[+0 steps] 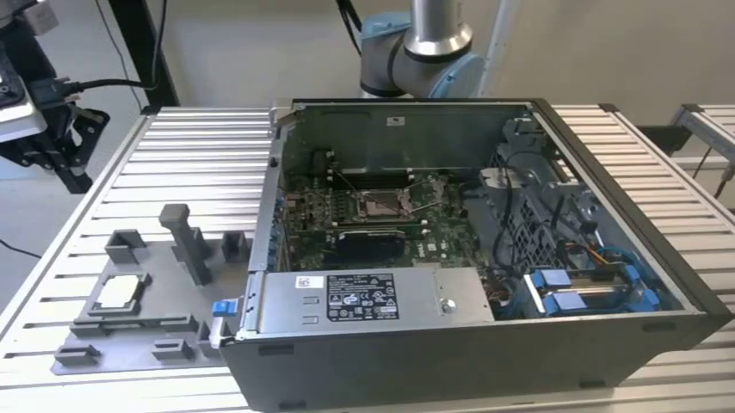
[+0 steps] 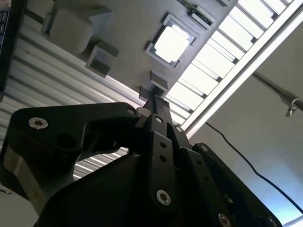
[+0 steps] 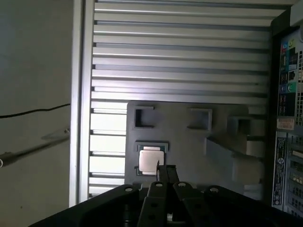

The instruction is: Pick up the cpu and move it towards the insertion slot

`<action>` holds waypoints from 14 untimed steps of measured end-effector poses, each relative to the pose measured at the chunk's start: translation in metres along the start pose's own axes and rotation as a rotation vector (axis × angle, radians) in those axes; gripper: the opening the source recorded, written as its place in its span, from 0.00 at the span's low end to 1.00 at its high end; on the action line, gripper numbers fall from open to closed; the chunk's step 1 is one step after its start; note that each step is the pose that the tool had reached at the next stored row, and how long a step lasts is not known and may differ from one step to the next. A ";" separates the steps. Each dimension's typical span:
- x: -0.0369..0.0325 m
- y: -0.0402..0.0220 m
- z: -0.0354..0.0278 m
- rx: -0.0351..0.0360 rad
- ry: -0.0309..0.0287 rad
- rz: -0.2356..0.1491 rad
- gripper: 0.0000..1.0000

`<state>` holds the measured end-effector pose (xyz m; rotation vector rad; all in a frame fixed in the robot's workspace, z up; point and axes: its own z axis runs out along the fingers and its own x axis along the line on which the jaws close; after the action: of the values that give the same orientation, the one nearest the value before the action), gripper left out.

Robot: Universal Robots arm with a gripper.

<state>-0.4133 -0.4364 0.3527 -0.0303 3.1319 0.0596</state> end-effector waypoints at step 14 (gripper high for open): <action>0.0061 -0.0022 0.0024 0.0000 -0.0001 0.000 0.00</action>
<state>-0.4194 -0.4387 0.3502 -0.0306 3.1319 0.0596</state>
